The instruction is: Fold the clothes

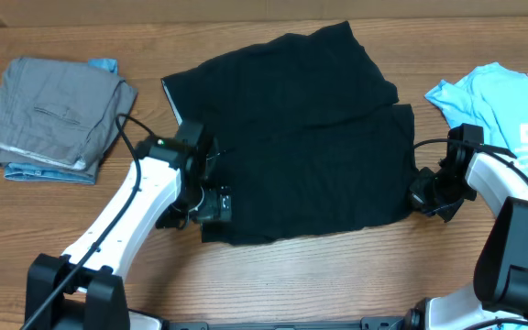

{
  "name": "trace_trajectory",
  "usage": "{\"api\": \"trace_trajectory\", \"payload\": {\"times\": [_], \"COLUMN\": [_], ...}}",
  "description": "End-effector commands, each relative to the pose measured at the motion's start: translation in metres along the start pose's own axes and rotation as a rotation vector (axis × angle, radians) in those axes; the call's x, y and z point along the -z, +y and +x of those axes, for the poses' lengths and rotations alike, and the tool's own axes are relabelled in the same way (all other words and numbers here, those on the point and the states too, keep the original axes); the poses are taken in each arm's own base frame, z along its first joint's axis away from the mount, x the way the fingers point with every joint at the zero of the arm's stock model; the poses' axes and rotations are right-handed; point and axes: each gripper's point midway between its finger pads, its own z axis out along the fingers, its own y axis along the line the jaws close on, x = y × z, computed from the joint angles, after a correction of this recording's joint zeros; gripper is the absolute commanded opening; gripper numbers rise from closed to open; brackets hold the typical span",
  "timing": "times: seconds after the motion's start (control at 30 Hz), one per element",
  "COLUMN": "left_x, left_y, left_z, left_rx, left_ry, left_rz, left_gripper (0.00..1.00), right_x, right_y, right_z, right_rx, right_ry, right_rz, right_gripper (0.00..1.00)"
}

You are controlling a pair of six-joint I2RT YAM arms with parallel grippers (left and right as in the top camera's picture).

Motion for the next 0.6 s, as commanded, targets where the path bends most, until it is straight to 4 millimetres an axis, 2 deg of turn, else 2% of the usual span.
{"api": "trace_trajectory", "payload": {"times": [0.0, 0.2, 0.23, 0.3, 0.5, 0.57], "left_x": [-0.024, -0.051, -0.054, -0.063, -0.081, -0.083], "left_y": [-0.004, -0.002, -0.001, -0.004, -0.001, -0.003], "left_z": [0.017, 0.017, 0.018, 0.027, 0.039, 0.04], "left_rx": [0.033, 0.114, 0.126, 0.144, 0.204, 0.203], "left_ry": [0.062, 0.041, 0.043, 0.072, 0.096, 0.097], "left_rz": [0.055, 0.065, 0.064, 0.1, 0.108, 0.124], "left_gripper": [1.0, 0.98, 0.97, 0.83, 0.79, 0.74], "right_x": [-0.005, -0.005, -0.005, -0.005, -0.005, -0.005], "right_y": [-0.007, -0.006, -0.006, -0.006, -0.006, -0.006], "right_z": [0.005, 0.005, 0.005, 0.005, 0.005, 0.005], "right_rx": [-0.004, -0.003, -0.003, -0.003, -0.003, -0.003], "right_ry": [0.013, 0.01, 0.011, 0.01, 0.011, 0.011], "right_rz": [0.025, 0.024, 0.024, 0.024, 0.024, 0.024], "right_gripper": [0.06, 0.06, 0.06, 0.06, 0.06, 0.06]}}
